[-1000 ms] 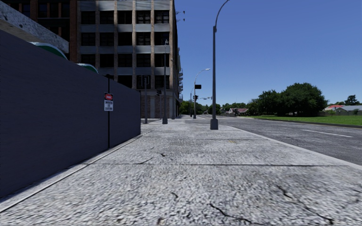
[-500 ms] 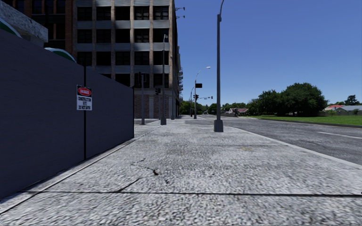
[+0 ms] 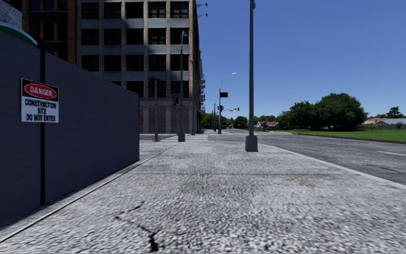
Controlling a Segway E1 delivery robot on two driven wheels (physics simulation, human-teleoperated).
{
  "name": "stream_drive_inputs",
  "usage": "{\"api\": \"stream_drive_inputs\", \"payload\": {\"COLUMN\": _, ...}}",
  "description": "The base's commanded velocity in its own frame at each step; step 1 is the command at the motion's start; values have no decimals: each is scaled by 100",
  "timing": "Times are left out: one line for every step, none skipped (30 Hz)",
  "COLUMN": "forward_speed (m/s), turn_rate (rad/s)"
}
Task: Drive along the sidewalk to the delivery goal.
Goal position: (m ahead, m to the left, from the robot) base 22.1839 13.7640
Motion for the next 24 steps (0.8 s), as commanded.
{"api": "stream_drive_inputs", "payload": {"forward_speed": 200, "turn_rate": 0}}
{"api": "stream_drive_inputs", "payload": {"forward_speed": 200, "turn_rate": 0}}
{"api": "stream_drive_inputs", "payload": {"forward_speed": 200, "turn_rate": 0}}
{"api": "stream_drive_inputs", "payload": {"forward_speed": 200, "turn_rate": 0}}
{"api": "stream_drive_inputs", "payload": {"forward_speed": 200, "turn_rate": 0}}
{"api": "stream_drive_inputs", "payload": {"forward_speed": 200, "turn_rate": 0}}
{"api": "stream_drive_inputs", "payload": {"forward_speed": 200, "turn_rate": 0}}
{"api": "stream_drive_inputs", "payload": {"forward_speed": 200, "turn_rate": 0}}
{"api": "stream_drive_inputs", "payload": {"forward_speed": 200, "turn_rate": 0}}
{"api": "stream_drive_inputs", "payload": {"forward_speed": 200, "turn_rate": 0}}
{"api": "stream_drive_inputs", "payload": {"forward_speed": 200, "turn_rate": 0}}
{"api": "stream_drive_inputs", "payload": {"forward_speed": 200, "turn_rate": 0}}
{"api": "stream_drive_inputs", "payload": {"forward_speed": 200, "turn_rate": 0}}
{"api": "stream_drive_inputs", "payload": {"forward_speed": 200, "turn_rate": 0}}
{"api": "stream_drive_inputs", "payload": {"forward_speed": 200, "turn_rate": 0}}
{"api": "stream_drive_inputs", "payload": {"forward_speed": 200, "turn_rate": 0}}
{"api": "stream_drive_inputs", "payload": {"forward_speed": 200, "turn_rate": 0}}
{"api": "stream_drive_inputs", "payload": {"forward_speed": 200, "turn_rate": 0}}
{"api": "stream_drive_inputs", "payload": {"forward_speed": 200, "turn_rate": 0}}
{"api": "stream_drive_inputs", "payload": {"forward_speed": 200, "turn_rate": 0}}
{"api": "stream_drive_inputs", "payload": {"forward_speed": 200, "turn_rate": 0}}
{"api": "stream_drive_inputs", "payload": {"forward_speed": 200, "turn_rate": 0}}
{"api": "stream_drive_inputs", "payload": {"forward_speed": 200, "turn_rate": 0}}
{"api": "stream_drive_inputs", "payload": {"forward_speed": 200, "turn_rate": 0}}
